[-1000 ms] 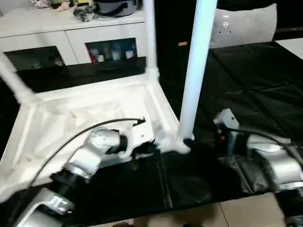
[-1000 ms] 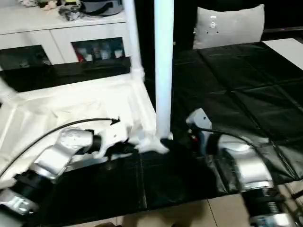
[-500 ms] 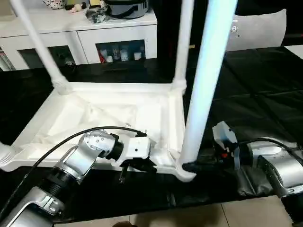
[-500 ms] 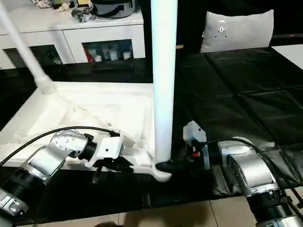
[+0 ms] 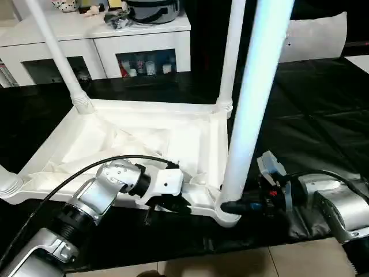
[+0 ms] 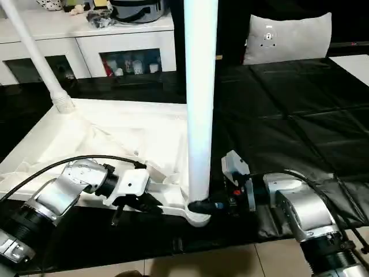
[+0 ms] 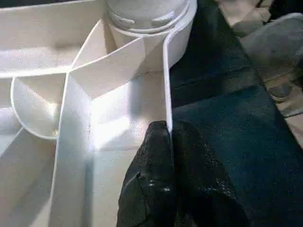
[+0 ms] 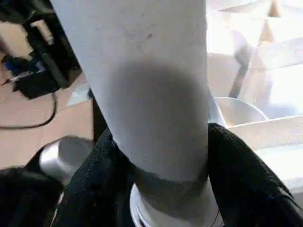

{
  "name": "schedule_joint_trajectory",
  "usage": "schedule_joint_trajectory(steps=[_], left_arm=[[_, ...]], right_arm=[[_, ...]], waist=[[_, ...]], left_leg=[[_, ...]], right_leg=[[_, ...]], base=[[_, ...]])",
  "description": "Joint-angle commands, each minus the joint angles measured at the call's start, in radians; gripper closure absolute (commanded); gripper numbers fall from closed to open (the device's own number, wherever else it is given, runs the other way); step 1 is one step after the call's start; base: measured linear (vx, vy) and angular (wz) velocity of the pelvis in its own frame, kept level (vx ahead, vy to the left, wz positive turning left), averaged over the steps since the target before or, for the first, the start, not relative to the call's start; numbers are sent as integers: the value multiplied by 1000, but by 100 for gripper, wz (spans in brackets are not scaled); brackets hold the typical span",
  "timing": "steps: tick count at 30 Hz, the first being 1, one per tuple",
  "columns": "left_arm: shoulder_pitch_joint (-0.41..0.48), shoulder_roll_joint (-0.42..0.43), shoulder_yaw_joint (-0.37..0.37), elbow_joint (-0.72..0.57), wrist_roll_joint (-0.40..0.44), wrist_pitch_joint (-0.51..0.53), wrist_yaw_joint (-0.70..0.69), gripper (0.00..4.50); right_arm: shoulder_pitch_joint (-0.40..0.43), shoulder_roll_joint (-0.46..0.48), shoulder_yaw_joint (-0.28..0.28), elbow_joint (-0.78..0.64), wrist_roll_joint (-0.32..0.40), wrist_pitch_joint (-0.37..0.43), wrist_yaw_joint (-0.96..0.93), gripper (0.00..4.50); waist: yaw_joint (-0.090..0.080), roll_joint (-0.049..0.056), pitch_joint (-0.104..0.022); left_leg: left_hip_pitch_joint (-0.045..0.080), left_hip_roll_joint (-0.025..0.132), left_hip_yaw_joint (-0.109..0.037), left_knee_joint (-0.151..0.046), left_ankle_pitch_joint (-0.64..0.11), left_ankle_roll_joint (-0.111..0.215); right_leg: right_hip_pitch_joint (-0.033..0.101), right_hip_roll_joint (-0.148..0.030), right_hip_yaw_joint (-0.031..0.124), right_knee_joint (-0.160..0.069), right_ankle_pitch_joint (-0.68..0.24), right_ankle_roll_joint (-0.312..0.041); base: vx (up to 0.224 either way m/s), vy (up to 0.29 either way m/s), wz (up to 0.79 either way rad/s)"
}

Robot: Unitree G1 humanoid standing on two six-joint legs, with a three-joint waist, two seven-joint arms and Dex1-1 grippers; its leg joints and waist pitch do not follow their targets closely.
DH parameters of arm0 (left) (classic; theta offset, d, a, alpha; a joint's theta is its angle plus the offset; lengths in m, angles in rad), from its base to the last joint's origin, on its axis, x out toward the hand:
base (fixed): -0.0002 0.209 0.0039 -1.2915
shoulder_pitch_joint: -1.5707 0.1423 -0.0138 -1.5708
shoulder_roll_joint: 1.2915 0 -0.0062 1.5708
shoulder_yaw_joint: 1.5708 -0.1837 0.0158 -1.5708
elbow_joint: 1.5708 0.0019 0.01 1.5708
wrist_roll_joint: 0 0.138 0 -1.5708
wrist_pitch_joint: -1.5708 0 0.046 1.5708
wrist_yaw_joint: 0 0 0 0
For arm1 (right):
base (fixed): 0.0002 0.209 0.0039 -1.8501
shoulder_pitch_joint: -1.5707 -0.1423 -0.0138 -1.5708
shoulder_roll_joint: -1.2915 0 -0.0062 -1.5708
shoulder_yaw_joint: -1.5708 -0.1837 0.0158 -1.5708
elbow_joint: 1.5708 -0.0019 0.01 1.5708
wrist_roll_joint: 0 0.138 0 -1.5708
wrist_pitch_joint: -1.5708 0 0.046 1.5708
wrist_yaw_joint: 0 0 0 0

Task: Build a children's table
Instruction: Rotate leg to tighten

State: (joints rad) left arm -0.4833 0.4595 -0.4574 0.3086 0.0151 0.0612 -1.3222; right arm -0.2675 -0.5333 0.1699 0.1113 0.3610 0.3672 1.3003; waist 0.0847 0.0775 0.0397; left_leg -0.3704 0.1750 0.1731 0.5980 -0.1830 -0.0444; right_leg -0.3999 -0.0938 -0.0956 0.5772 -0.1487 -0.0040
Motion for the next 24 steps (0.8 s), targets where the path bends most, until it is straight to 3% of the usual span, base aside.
schedule_joint_trajectory(steps=[1,2,3,5,6,8,11,12,15,20,21,22,24], left_arm=[[10,-43,-8,-40,-4,75,56,450],[16,-65,7,-58,-9,121,99,450],[16,-65,7,-58,-9,121,99,450],[21,-93,23,-79,-10,169,151,450],[23,-120,36,-95,3,213,210,450],[20,-164,57,-96,28,259,304,450],[19,-224,88,-98,41,320,413,450],[19,-231,91,-99,43,324,424,450],[15,-258,101,-101,53,346,475,450],[0,-262,103,-94,71,356,496,450],[0,-259,102,-93,72,353,494,450],[0,-245,99,-91,72,342,486,450],[2,-226,98,-91,66,329,466,450]], right_arm=[[-23,73,-24,-3,-26,24,-183,243],[-36,115,-33,13,-65,29,-289,244],[-36,115,-33,13,-65,29,-289,244],[-51,165,-43,30,-104,45,-406,246],[-64,214,-48,47,-142,56,-509,246],[-82,276,-63,71,-163,69,-620,246],[-93,340,-81,99,-171,40,-714,246],[-92,347,-84,101,-170,37,-720,246],[-86,388,-103,103,-161,18,-756,182],[-67,391,-108,76,-158,6,-746,145],[-65,387,-108,75,-158,4,-741,138],[-58,367,-111,72,-153,-4,-723,130],[-45,329,-117,60,-142,-14,-677,107]], waist=[[-10,-21,-48],[-20,-27,-44],[-25,-24,-42],[-56,-22,-40],[-63,-17,-40],[-94,-14,-41],[-119,-10,-46],[-121,-10,-47],[-124,-18,-51],[-104,-17,-57],[-101,-16,-58],[-92,-8,-60],[-82,-13,-63]], left_leg=[[13,45,-22,-79,-353,28],[14,42,-22,-79,-367,18],[12,40,-26,-80,-373,7],[11,33,-35,-77,-426,-8],[12,32,-37,-77,-442,-9],[9,31,-44,-79,-483,-12],[2,37,-49,-83,-491,1],[3,36,-47,-84,-490,6],[-2,36,-40,-83,-442,31],[-9,40,-27,-80,-312,69],[-9,41,-27,-80,-304,70],[-7,42,-26,-78,-287,71],[-6,43,-23,-75,-252,79]], right_leg=[[35,-62,39,-98,-608,-99],[30,-60,35,-103,-642,-85],[32,-61,32,-101,-657,-79],[32,-58,15,-115,-717,-39],[30,-58,13,-116,-720,-34],[33,-56,4,-120,-705,-31],[42,-60,4,-118,-633,-49],[40,-59,5,-119,-620,-56],[40,-61,17,-111,-546,-96],[47,-58,30,-92,-391,-159],[47,-59,30,-89,-385,-161],[48,-60,31,-88,-373,-163],[52,-59,33,-84,-320,-172]], base=[[0,0,0],[0,0,0],[0,0,0],[0,0,0],[0,0,0],[0,0,0],[0,0,0],[0,0,0],[0,0,0],[0,0,0],[0,0,0],[0,0,0],[0,0,0]])
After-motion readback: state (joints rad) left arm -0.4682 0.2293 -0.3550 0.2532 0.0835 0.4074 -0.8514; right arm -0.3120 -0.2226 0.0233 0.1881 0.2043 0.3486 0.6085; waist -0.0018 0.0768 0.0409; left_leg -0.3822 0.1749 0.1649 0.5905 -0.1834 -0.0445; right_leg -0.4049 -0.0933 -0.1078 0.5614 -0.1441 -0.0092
